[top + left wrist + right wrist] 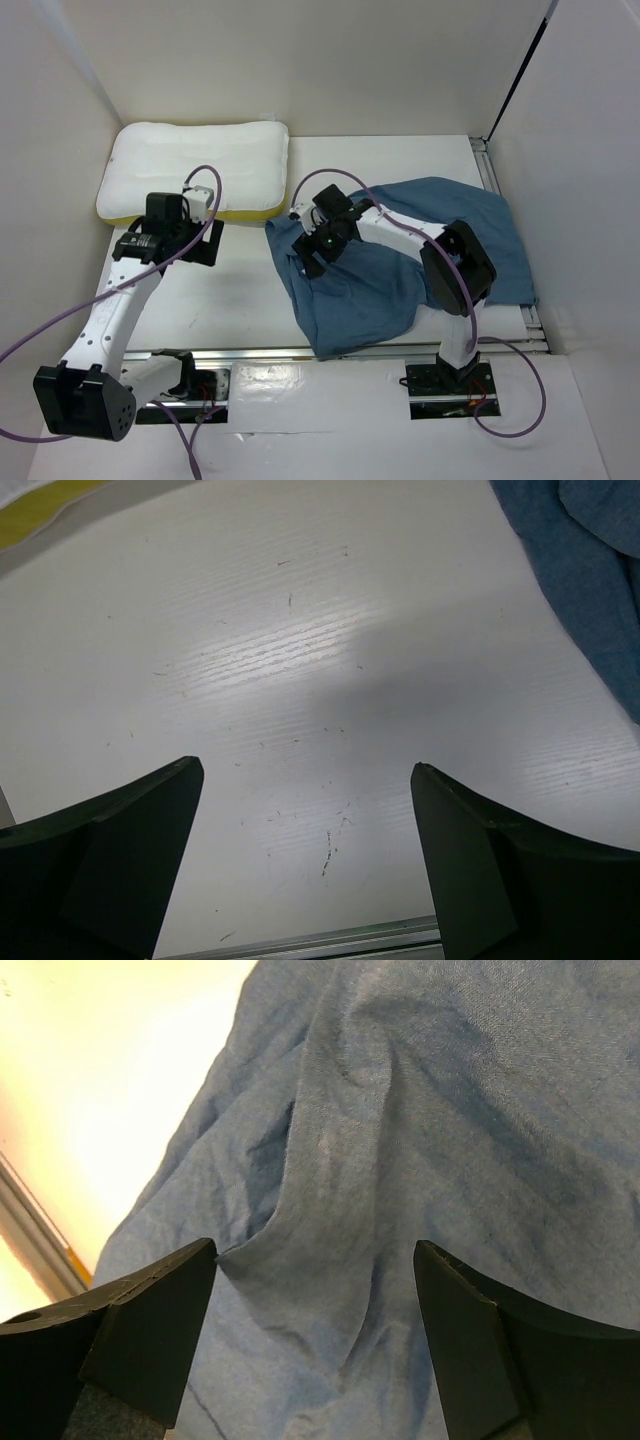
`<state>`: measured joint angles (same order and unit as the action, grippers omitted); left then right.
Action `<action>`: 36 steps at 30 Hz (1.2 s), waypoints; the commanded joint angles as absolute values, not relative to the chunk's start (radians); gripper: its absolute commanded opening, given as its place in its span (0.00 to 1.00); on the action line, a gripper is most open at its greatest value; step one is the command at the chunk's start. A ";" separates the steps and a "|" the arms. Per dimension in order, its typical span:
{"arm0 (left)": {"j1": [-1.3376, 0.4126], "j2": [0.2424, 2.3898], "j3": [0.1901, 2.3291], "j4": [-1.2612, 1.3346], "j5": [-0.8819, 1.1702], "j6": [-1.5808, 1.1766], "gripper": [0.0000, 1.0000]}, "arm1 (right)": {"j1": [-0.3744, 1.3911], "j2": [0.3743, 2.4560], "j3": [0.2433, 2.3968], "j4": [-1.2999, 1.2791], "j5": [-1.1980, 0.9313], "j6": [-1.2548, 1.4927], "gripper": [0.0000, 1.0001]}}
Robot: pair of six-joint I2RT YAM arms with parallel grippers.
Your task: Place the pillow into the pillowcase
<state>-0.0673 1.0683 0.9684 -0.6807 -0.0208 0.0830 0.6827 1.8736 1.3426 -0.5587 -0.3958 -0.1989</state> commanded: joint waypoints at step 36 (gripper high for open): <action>-0.052 1.114 0.925 -0.594 0.040 0.127 1.00 | 0.652 1.842 1.381 -0.603 -0.337 -0.195 0.29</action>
